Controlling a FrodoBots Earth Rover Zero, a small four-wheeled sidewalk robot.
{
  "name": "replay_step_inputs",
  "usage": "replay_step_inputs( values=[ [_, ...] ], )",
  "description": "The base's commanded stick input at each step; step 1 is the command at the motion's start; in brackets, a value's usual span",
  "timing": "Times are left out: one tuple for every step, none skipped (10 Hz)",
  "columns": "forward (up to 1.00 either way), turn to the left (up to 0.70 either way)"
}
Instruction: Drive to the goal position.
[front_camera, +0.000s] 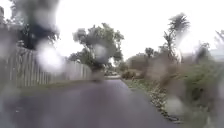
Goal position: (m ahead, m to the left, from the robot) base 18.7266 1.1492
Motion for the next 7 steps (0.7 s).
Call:
replay_step_inputs(
  values=[
    [0.85,0.0],
    [0.85,0.0],
    [0.85,0.0],
    [0.85,0.0],
    [0.85,0.0],
    [0.85,0.0],
    [0.85,0.0]
  ],
)
